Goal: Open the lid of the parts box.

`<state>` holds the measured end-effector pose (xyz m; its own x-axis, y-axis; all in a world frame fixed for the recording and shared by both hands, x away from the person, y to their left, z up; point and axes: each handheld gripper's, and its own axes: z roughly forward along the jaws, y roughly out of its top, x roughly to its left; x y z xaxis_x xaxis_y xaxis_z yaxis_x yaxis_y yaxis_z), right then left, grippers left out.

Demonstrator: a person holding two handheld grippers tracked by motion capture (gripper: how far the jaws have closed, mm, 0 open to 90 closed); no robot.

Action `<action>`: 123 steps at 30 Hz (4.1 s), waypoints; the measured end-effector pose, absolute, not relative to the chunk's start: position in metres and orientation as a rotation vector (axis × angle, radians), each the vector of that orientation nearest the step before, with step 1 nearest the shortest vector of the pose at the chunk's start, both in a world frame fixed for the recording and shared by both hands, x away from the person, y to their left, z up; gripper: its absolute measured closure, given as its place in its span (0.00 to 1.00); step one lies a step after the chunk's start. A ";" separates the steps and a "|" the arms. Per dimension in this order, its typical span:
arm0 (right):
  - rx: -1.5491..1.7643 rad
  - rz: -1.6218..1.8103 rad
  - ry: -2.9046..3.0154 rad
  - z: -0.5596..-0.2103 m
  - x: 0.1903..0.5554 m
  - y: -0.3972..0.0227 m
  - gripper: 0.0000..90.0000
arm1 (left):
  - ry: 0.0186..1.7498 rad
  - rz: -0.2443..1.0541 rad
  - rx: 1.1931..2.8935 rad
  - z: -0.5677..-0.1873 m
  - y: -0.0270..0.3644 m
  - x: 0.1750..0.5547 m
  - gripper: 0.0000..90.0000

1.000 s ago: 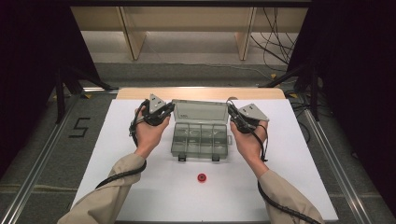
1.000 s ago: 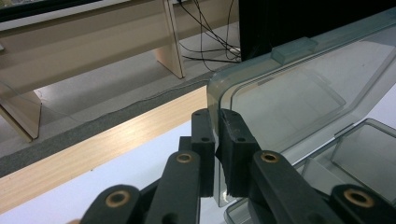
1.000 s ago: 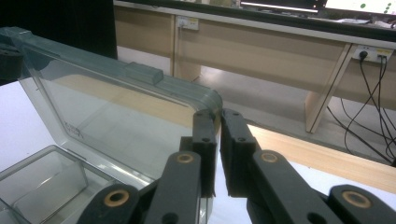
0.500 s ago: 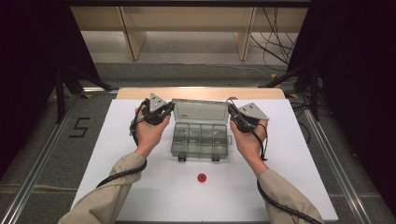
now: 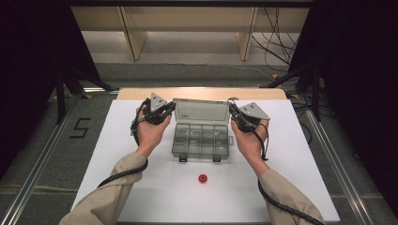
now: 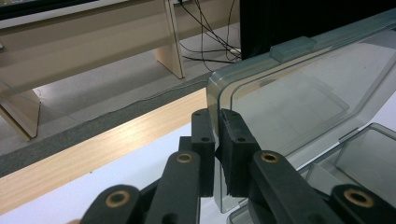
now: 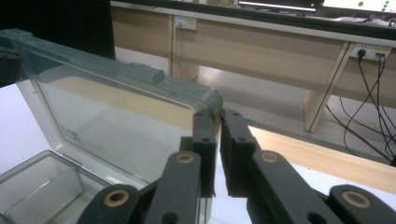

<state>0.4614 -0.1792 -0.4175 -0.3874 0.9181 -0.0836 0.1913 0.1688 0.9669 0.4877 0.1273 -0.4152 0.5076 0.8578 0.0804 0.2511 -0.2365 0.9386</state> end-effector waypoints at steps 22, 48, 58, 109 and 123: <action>1.080 1.277 1.716 -0.417 0.465 -0.178 0.95 | 0.948 0.760 1.744 -0.416 0.127 0.492 0.94; 1.091 1.271 1.707 -0.418 0.469 -0.177 0.95 | 0.948 0.758 1.736 -0.418 0.127 0.497 0.94; 1.088 1.272 1.702 -0.418 0.472 -0.178 0.94 | 0.950 0.761 1.730 -0.419 0.126 0.500 0.94; 1.109 1.285 1.683 -0.422 0.482 -0.177 0.94 | 0.959 0.745 1.710 -0.423 0.126 0.510 0.93; 1.110 1.277 1.682 -0.425 0.485 -0.177 0.93 | 0.955 0.747 1.704 -0.425 0.125 0.513 0.92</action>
